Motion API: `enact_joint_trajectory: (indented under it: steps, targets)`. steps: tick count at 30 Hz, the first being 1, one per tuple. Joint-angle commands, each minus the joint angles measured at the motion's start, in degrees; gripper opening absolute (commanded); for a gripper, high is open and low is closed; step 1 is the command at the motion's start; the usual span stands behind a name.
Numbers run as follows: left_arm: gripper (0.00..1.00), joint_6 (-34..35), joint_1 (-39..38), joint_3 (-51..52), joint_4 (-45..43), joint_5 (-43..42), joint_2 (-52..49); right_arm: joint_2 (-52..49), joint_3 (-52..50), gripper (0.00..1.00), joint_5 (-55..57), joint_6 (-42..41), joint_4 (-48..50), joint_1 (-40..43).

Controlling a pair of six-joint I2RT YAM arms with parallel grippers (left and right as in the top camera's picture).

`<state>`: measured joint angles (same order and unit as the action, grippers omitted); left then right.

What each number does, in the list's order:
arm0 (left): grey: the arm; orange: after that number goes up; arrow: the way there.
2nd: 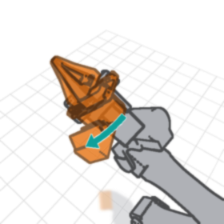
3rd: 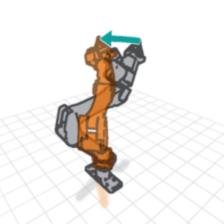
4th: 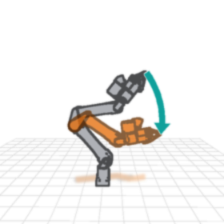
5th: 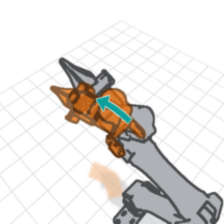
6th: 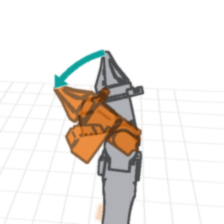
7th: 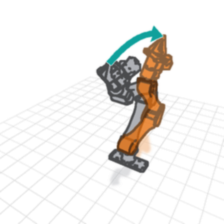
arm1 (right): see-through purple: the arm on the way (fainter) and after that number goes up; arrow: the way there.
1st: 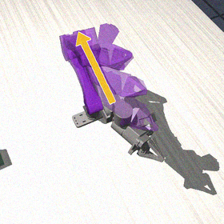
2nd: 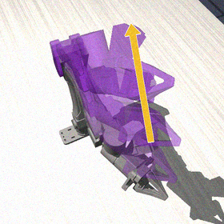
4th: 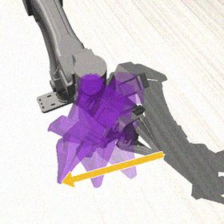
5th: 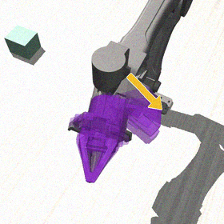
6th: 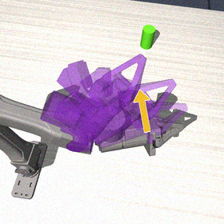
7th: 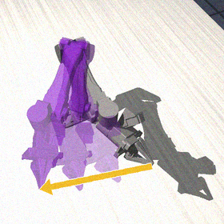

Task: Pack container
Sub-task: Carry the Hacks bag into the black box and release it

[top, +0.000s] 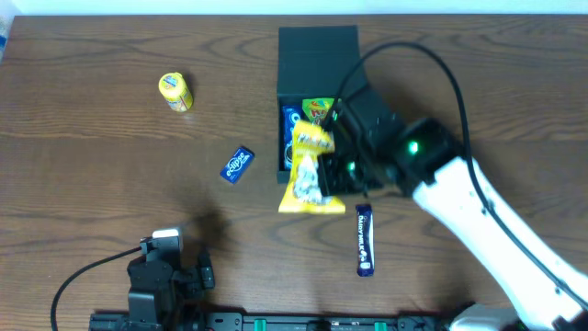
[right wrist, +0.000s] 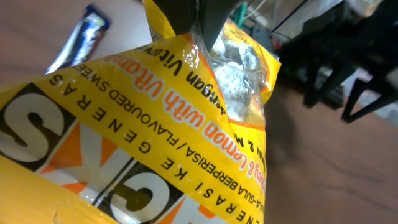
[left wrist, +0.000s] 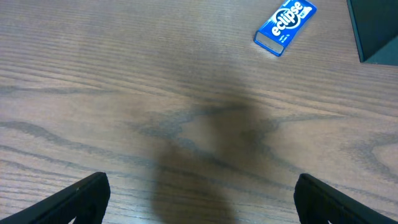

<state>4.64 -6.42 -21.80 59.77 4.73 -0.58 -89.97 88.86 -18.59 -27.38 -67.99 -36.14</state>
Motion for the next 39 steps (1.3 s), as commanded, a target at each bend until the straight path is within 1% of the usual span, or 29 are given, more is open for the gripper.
enact_joint_trajectory:
  steps: [1,8,15,19,28,39]
  targets:
    - [0.96,1.1,0.4,1.6,2.6,0.1,0.4,-5.3,5.4,0.01,-2.2,9.9,-0.4,3.0]
    - [0.95,1.1,0.4,1.6,2.6,0.1,0.4,-18.0,15.0,0.01,-7.5,15.1,-0.4,6.6]
    - [0.96,1.1,0.4,1.6,2.6,0.1,0.4,-25.9,17.4,0.01,-7.8,16.1,1.1,7.6]
    - [0.96,1.1,0.4,1.6,2.6,0.1,0.4,-28.0,17.4,0.01,-7.8,16.1,1.6,7.7]
    - [0.96,1.1,0.4,1.6,2.6,0.1,0.4,-29.5,17.4,0.01,-6.8,16.3,4.6,7.7]
    - [0.95,1.1,0.4,1.6,2.6,0.1,0.4,-32.7,17.4,0.01,-6.3,16.3,5.4,7.7]
